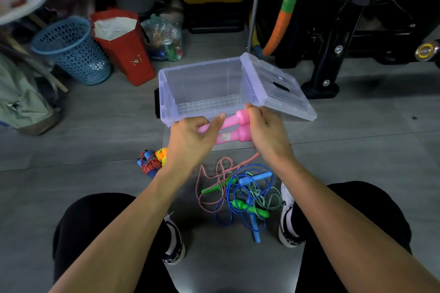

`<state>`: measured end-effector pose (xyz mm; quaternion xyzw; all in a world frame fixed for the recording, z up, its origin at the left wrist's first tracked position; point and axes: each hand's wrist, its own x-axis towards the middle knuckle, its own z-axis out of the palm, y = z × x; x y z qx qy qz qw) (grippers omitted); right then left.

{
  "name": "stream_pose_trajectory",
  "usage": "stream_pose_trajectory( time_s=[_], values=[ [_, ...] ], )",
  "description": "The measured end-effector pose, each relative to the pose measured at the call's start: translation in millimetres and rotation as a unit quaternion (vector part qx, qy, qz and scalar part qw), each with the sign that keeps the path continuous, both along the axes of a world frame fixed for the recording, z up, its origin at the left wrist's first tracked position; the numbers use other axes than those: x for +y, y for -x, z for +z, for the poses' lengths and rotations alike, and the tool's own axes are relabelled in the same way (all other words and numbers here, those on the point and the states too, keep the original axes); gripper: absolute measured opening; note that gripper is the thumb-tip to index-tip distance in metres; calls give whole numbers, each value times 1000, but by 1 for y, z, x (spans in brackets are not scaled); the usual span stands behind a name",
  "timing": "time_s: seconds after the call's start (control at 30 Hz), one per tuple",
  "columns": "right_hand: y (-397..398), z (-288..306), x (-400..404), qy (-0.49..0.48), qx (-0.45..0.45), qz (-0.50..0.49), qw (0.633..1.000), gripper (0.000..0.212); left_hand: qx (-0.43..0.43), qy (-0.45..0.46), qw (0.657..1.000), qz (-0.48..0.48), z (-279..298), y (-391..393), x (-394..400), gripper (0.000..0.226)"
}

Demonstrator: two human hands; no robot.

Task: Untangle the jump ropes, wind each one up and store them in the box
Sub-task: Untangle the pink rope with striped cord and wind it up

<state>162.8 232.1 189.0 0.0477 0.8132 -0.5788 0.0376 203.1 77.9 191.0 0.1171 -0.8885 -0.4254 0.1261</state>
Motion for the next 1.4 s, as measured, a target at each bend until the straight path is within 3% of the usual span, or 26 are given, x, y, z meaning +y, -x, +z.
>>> stream_pose_trajectory(
  time_s=[0.23, 0.37, 0.5, 0.57, 0.67, 0.77, 0.87, 1.0, 1.07, 1.17, 1.23, 1.33, 1.4],
  values=[
    [11, 7, 18, -122, -96, 93, 983, 64, -36, -47, 994, 95, -2, 16, -23, 65],
    [13, 17, 38, -250, -2, 152, 956, 51, -74, -39, 992, 92, -7, 20, -32, 58],
    [27, 18, 45, -92, 43, 90, 991, 51, -179, -137, 974, 2, 4, 24, -36, 42],
    [26, 17, 37, -8, 20, 118, 993, 53, -218, -211, 952, -36, 10, 21, -34, 30],
    [18, 10, 17, 61, -4, 127, 990, 64, -256, -340, 904, -49, 8, 16, -29, 31],
    [9, -2, 1, -57, 82, 49, 994, 57, -291, -455, 841, -34, 1, 14, -22, 34],
    [2, -16, -5, -103, 178, -5, 979, 41, -316, -527, 788, -24, 0, 14, -14, 39],
    [-9, -26, -10, -212, 262, 55, 940, 43, -302, -612, 731, -4, 6, 17, -13, 40],
    [-11, -28, -11, -316, 246, 114, 909, 38, -286, -630, 722, 20, 7, 18, -14, 39],
    [-16, -22, -13, -440, 181, 237, 847, 27, -254, -593, 758, 97, 1, 20, -14, 37],
    [-23, -15, -14, -474, 160, 299, 813, 30, -224, -517, 810, 161, -4, 23, -16, 35],
    [-34, -9, -14, -503, 151, 374, 764, 31, -183, -247, 929, 208, -11, 28, -20, 49],
    [-38, -6, -10, -506, 157, 402, 747, 26, -126, -62, 974, 179, -15, 30, -22, 59]
  ],
)
